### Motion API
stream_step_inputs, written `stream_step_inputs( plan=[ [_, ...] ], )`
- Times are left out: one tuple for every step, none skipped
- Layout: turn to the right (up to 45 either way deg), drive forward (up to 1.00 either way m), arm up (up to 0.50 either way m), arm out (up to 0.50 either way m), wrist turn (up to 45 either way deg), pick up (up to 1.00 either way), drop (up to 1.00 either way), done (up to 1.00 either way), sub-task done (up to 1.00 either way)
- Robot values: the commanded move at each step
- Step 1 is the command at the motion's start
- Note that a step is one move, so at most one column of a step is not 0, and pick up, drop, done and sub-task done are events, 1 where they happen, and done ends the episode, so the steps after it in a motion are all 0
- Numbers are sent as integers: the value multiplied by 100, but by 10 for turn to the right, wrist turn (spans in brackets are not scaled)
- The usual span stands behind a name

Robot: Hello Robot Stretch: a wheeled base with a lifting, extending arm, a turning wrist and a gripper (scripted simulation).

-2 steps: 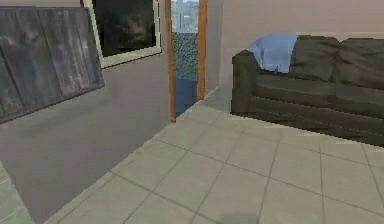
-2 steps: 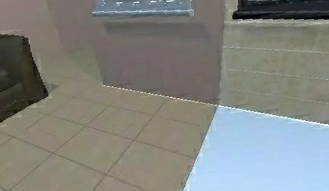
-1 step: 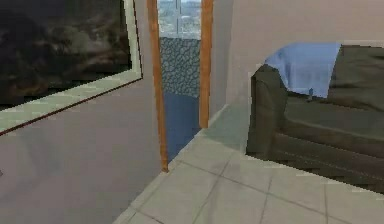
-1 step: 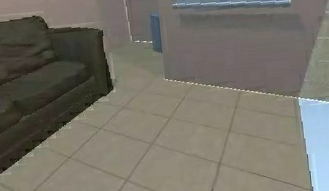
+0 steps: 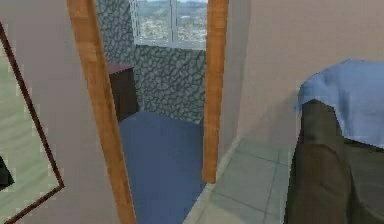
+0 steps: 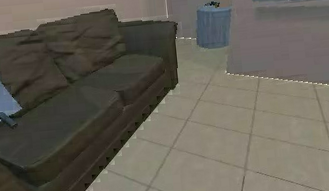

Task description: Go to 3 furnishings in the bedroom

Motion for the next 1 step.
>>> stream_step_inputs(
  plan=[
    [0, 85, 0, 0, 0, 0, 0, 0, 0]
  ],
)
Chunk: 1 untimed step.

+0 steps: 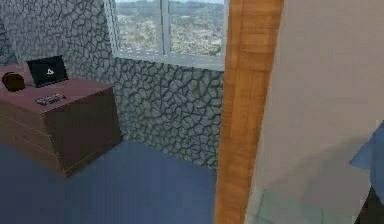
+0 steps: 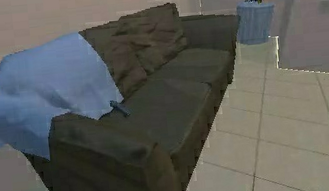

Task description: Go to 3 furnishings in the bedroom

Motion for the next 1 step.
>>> stream_step_inputs(
  plan=[
    [420, 0, 0, 0, 0, 0, 0, 0, 0]
  ],
)
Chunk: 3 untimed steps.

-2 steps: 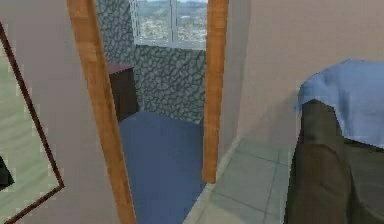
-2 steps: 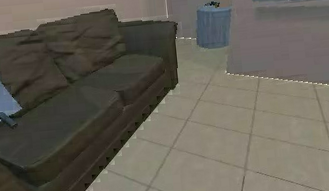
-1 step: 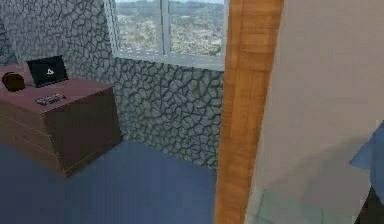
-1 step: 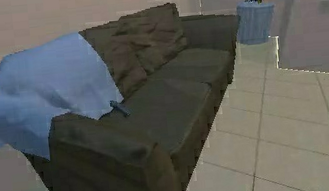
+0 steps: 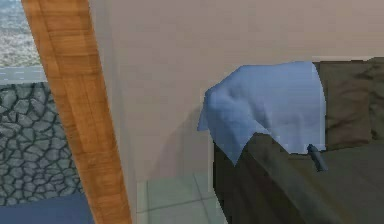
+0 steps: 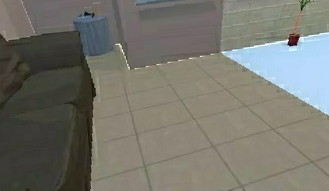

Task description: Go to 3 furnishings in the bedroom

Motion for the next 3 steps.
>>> stream_step_inputs(
  plan=[
    [0, 5, 0, 0, 0, 0, 0, 0, 0],
    [-450, 0, 0, 0, 0, 0, 0, 0, 0],
    [-450, 0, 0, 0, 0, 0, 0, 0, 0]
  ],
)
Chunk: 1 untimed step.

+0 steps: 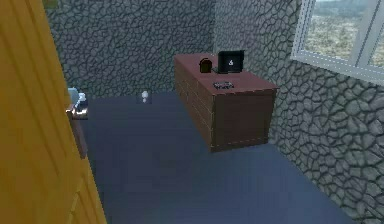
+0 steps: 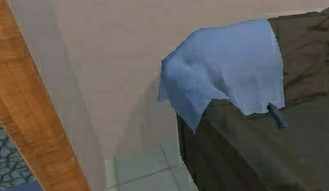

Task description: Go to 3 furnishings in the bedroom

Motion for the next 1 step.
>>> stream_step_inputs(
  plan=[
    [-30, 0, 0, 0, 0, 0, 0, 0, 0]
  ],
)
